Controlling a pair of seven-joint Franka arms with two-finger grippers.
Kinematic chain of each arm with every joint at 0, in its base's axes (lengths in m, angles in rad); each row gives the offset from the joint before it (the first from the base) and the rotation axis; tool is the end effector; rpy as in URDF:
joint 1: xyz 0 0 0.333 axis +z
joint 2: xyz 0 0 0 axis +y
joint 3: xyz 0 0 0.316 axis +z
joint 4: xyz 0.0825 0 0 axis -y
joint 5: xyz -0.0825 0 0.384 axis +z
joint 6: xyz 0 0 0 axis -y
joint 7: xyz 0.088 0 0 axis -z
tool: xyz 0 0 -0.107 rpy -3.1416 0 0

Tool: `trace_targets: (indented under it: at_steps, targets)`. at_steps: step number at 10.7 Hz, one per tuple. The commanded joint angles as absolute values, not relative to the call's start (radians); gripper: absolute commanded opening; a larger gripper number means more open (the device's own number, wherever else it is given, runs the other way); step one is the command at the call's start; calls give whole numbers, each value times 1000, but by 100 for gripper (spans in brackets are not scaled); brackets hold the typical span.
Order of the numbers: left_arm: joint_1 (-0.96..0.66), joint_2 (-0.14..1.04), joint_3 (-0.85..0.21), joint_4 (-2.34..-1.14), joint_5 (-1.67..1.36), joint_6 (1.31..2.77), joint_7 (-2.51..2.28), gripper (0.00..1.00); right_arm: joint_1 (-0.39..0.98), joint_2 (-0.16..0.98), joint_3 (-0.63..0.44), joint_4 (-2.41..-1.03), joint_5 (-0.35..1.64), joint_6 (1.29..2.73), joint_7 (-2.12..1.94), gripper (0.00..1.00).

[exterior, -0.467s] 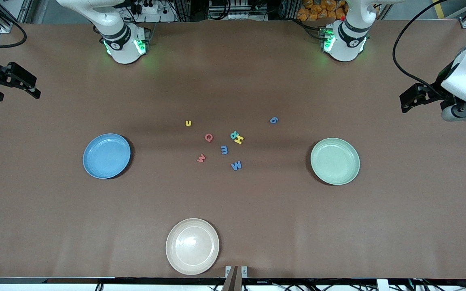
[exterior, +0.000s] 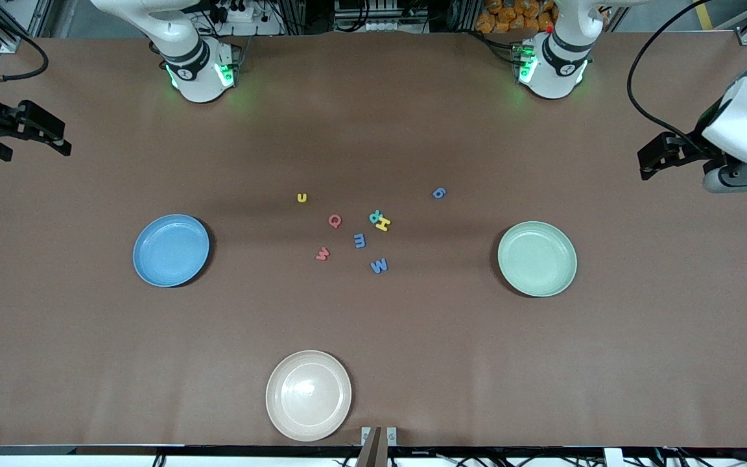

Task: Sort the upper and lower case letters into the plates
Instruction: 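Reach the left gripper to the yellow H while the right gripper reaches the c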

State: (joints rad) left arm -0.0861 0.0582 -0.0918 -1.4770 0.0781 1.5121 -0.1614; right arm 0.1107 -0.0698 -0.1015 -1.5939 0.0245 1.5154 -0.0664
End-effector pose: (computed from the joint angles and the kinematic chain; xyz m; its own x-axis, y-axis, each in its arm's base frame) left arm 0.5599 -0.0901 0.6312 0.9999 -0.0123 -0.0107 -0.0131 -0.9971 -0.0753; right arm 0.5271 0.0055 0.6464 0.9970 0.0772 -0.0069 0.0769 -0.9965 -0.0321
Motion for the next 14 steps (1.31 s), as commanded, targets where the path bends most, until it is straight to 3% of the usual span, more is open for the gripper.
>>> trace_targets:
  at_steps: [1, 4, 10, 14]
  targets:
    - [-135, 75, -133, -1488, 86, 1511, -169, 100, 115, -60, -103, -1578, 25, 1482, -80, 100]
    - [-185, 164, -238, -1485, 92, 1538, -404, 100, 120, -61, -103, -1580, 25, 1477, -78, 100]
    - [-270, 303, -247, -1494, 57, 1689, -524, 100, 120, -66, -100, -1615, 32, 1491, -75, 100]
    - [-319, 412, -248, -1517, 58, 1874, -717, 100, 126, -64, -94, -1655, 34, 1520, -66, 100]
